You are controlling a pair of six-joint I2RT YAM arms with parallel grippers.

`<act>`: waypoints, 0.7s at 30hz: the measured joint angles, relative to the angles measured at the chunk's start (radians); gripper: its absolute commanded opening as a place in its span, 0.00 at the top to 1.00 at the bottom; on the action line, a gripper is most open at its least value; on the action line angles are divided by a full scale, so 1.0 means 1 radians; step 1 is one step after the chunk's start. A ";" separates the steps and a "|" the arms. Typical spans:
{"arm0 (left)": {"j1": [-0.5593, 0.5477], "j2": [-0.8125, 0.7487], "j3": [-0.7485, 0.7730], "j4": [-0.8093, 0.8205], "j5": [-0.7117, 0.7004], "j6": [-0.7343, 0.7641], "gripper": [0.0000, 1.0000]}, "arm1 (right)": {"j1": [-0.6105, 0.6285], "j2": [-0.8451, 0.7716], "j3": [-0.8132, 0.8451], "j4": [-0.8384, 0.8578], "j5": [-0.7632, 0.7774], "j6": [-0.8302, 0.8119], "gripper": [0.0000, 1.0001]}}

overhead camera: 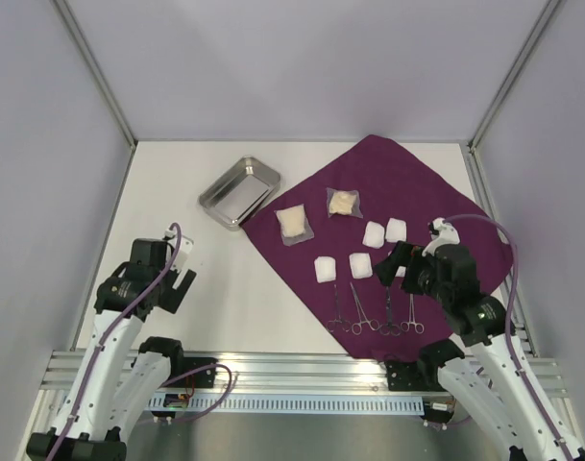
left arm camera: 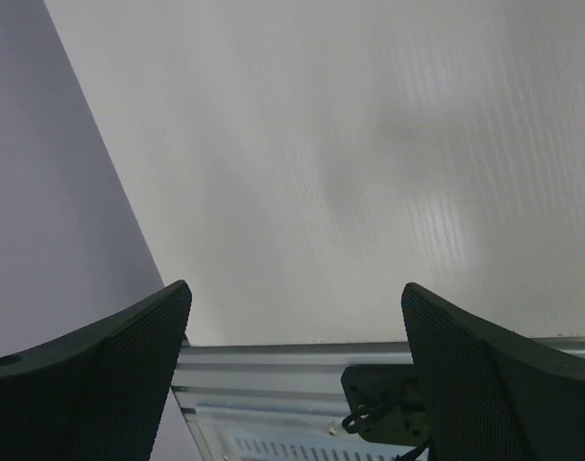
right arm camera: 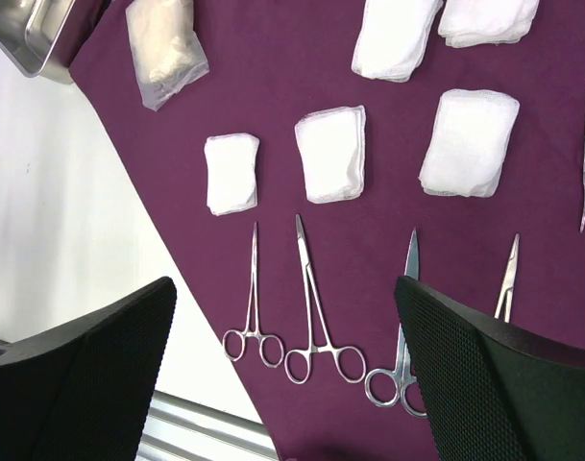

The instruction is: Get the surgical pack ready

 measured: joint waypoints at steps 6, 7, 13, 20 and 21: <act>0.000 -0.042 0.001 -0.003 -0.013 -0.004 0.00 | 0.000 -0.020 0.002 0.001 -0.020 0.003 0.00; 0.000 -0.047 0.004 -0.008 -0.011 -0.004 0.00 | 0.000 -0.018 0.007 0.002 -0.031 0.002 0.01; 0.000 -0.037 0.104 -0.065 0.027 -0.004 0.00 | 0.000 0.062 0.121 0.014 -0.096 0.005 0.10; 0.000 -0.024 0.211 -0.109 0.154 -0.001 0.08 | 0.000 0.124 0.161 0.034 -0.110 0.013 0.33; 0.000 -0.020 0.216 -0.116 0.171 0.000 0.09 | 0.000 0.128 0.161 0.034 -0.104 0.015 0.37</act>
